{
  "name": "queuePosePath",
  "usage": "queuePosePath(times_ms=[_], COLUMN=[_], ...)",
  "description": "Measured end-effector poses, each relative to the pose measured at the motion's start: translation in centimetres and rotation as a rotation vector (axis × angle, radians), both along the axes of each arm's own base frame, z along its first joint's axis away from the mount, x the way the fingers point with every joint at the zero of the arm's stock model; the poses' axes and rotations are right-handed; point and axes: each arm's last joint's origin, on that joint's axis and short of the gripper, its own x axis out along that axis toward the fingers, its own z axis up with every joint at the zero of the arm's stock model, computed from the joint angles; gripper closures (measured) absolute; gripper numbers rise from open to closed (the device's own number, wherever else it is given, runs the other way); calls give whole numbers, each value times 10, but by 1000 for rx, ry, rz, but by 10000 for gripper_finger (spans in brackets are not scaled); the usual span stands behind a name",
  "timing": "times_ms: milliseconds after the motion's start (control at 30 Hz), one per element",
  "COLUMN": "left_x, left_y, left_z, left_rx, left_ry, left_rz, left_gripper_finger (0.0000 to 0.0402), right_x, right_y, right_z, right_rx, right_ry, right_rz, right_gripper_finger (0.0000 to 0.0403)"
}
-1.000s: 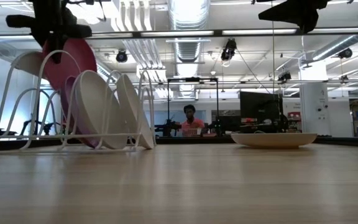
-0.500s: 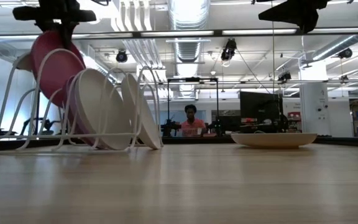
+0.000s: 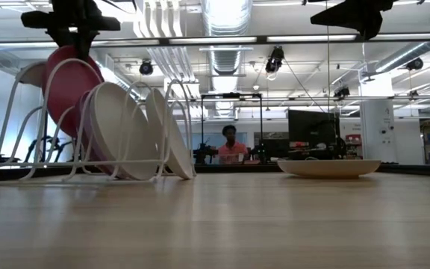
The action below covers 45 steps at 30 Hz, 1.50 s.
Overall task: Sort dishes
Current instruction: Put the pink plate into the white dish rack, then adjust the white dish rack
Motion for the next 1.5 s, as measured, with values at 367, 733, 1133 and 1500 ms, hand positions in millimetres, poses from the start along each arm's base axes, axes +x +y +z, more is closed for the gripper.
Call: queuePosePath(times_ms=[367,733,1133,1500], left_x=[2,17,18,17], left_y=[-1,5,5,5], left_z=[-4,-16,-17,-17], left_rx=[-64,-80,-79,-79], left_ry=[25,105,104,106], left_rz=[-57,-80,-80,-80], left_gripper_finger=[326,328,299,298], right_x=[0,0,0,0], right_y=[0,0,0,0], right_z=[0,0,0,0], right_rx=[0,0,0,0], right_ry=[0,0,0,1], right_rz=[0,0,0,1], right_gripper_finger=[147,147,151,149])
